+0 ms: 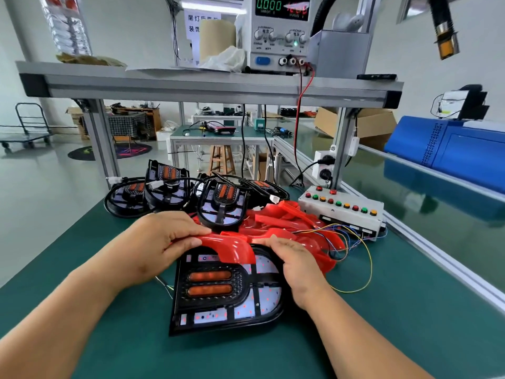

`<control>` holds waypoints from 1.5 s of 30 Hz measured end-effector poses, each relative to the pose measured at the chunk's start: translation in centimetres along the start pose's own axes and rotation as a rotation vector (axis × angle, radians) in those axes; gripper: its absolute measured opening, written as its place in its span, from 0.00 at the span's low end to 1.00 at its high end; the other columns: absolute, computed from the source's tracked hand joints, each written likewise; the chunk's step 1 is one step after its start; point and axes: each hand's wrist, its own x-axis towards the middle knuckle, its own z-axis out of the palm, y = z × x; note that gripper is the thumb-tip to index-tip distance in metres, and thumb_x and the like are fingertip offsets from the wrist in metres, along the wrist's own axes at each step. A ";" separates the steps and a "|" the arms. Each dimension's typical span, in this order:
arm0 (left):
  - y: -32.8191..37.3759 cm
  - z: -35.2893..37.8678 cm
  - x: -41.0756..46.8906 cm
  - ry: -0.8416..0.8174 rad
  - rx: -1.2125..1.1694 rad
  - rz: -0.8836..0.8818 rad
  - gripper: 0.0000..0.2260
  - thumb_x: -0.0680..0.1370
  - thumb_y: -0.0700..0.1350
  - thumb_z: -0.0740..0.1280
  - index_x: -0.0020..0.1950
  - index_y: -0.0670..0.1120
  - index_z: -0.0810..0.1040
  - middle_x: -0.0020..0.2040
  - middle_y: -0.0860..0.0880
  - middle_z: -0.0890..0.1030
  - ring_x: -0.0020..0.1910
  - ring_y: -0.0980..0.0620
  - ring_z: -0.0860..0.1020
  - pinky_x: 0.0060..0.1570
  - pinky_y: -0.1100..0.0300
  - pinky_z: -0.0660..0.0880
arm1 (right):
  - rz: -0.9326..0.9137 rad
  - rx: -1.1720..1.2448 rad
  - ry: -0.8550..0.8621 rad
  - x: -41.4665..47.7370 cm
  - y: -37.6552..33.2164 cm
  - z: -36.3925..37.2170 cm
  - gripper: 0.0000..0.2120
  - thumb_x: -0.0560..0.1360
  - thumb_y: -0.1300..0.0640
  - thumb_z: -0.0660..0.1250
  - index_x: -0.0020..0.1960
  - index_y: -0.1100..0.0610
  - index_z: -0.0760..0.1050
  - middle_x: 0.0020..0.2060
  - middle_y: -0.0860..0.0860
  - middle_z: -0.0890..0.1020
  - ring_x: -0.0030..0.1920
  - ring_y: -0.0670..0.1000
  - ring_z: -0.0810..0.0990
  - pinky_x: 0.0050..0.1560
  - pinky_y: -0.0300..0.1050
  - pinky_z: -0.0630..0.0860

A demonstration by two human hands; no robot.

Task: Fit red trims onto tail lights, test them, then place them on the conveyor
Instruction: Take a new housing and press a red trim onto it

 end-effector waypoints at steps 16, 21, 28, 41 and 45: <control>2.6 4.2 0.7 0.008 0.039 -0.053 0.12 0.79 0.47 0.66 0.61 0.51 0.82 0.52 0.57 0.79 0.54 0.54 0.73 0.58 0.67 0.64 | -0.009 -0.008 -0.056 -0.3 0.2 -0.1 0.16 0.81 0.57 0.63 0.39 0.51 0.86 0.38 0.49 0.86 0.39 0.45 0.83 0.41 0.34 0.78; 2.5 4.9 0.6 0.058 0.028 -0.057 0.12 0.79 0.44 0.68 0.61 0.50 0.83 0.50 0.60 0.75 0.53 0.54 0.72 0.58 0.64 0.64 | -0.102 -0.048 -0.127 -0.6 0.4 -0.2 0.09 0.79 0.58 0.66 0.45 0.60 0.83 0.39 0.51 0.84 0.41 0.47 0.81 0.45 0.37 0.77; 2.7 4.4 -0.4 0.109 0.052 0.092 0.19 0.80 0.56 0.58 0.57 0.49 0.85 0.46 0.57 0.80 0.46 0.54 0.76 0.50 0.62 0.74 | -0.112 -0.061 -0.147 -0.7 0.4 -0.1 0.08 0.78 0.57 0.66 0.45 0.55 0.84 0.39 0.48 0.85 0.41 0.44 0.83 0.43 0.34 0.76; 0.5 5.6 -0.6 0.070 -0.282 -0.404 0.15 0.79 0.52 0.66 0.64 0.65 0.73 0.59 0.61 0.75 0.60 0.62 0.72 0.60 0.68 0.63 | -0.123 -0.139 -0.119 -0.4 1.1 -0.5 0.08 0.76 0.56 0.71 0.55 0.53 0.82 0.51 0.49 0.86 0.53 0.48 0.83 0.57 0.44 0.78; 0.2 5.3 -1.7 0.079 -0.933 -0.580 0.12 0.81 0.47 0.62 0.62 0.59 0.79 0.55 0.54 0.84 0.54 0.57 0.82 0.47 0.68 0.77 | -0.179 -0.185 -0.117 -0.3 1.1 -0.5 0.11 0.75 0.54 0.71 0.57 0.52 0.82 0.53 0.47 0.85 0.56 0.47 0.82 0.61 0.45 0.76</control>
